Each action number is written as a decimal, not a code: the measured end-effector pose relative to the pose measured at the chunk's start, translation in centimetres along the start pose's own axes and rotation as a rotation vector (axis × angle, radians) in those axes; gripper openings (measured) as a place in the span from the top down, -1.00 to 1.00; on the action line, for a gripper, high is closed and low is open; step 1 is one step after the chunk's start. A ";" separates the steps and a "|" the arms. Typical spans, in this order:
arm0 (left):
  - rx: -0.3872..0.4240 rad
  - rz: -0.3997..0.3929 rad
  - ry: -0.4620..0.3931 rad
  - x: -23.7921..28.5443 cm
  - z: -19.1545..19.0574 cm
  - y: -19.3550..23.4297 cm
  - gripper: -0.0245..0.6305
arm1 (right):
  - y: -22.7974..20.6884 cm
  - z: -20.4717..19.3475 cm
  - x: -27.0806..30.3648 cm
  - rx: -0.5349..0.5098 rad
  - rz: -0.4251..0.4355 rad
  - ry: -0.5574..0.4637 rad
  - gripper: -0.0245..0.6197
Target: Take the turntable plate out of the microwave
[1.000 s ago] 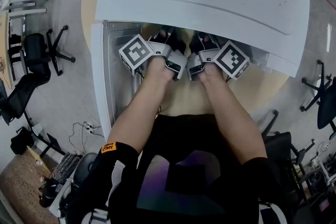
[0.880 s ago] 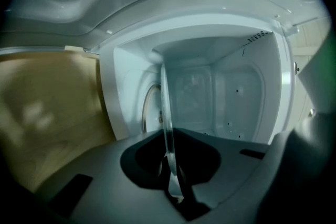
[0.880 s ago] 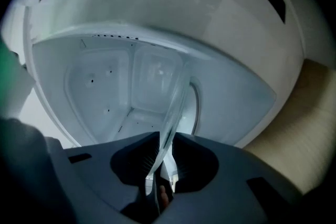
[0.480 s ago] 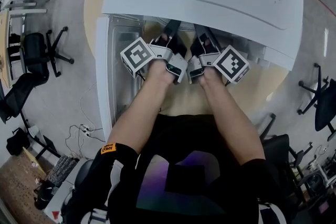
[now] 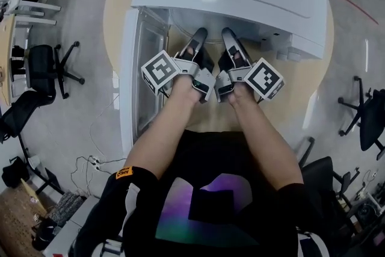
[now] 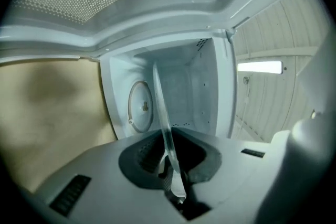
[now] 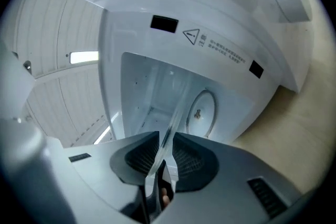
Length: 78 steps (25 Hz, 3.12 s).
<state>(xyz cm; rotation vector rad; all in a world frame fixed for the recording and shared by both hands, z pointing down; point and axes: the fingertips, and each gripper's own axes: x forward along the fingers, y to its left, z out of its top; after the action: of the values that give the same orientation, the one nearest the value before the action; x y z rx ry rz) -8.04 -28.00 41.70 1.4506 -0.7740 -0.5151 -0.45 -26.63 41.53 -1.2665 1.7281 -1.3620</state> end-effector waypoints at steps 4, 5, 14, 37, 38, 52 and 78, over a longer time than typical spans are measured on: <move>0.000 -0.020 0.014 -2.1 -1.3 -1.1 0.68 | 1.5 -0.8 -2.2 -0.014 0.005 -0.016 0.65; 0.001 -0.025 0.017 -3.2 -1.9 -1.4 0.68 | 2.2 -1.3 -3.3 -0.019 0.007 -0.020 0.65; 0.005 -0.058 0.020 -7.9 -5.0 -2.8 0.68 | 4.5 -3.3 -8.2 -0.061 0.018 -0.031 0.65; 0.043 -0.023 -0.119 -12.9 -10.3 -3.3 0.68 | 4.9 -4.8 -14.3 -0.019 0.106 0.103 0.65; 0.046 -0.021 -0.126 -13.2 -10.8 -3.3 0.68 | 4.9 -4.9 -14.9 -0.016 0.112 0.109 0.65; 0.055 -0.006 -0.193 -17.7 -16.8 -2.7 0.68 | 4.6 -6.5 -21.5 -0.003 0.162 0.178 0.65; -0.010 0.074 -0.186 -20.9 -24.6 4.7 0.67 | -3.1 -9.5 -29.2 -0.006 0.044 0.252 0.65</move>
<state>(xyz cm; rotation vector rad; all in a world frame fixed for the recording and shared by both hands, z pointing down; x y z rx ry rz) -4.53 4.28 44.30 1.3723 -0.9671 -0.6024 3.01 3.93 44.36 -1.0906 1.9168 -1.5455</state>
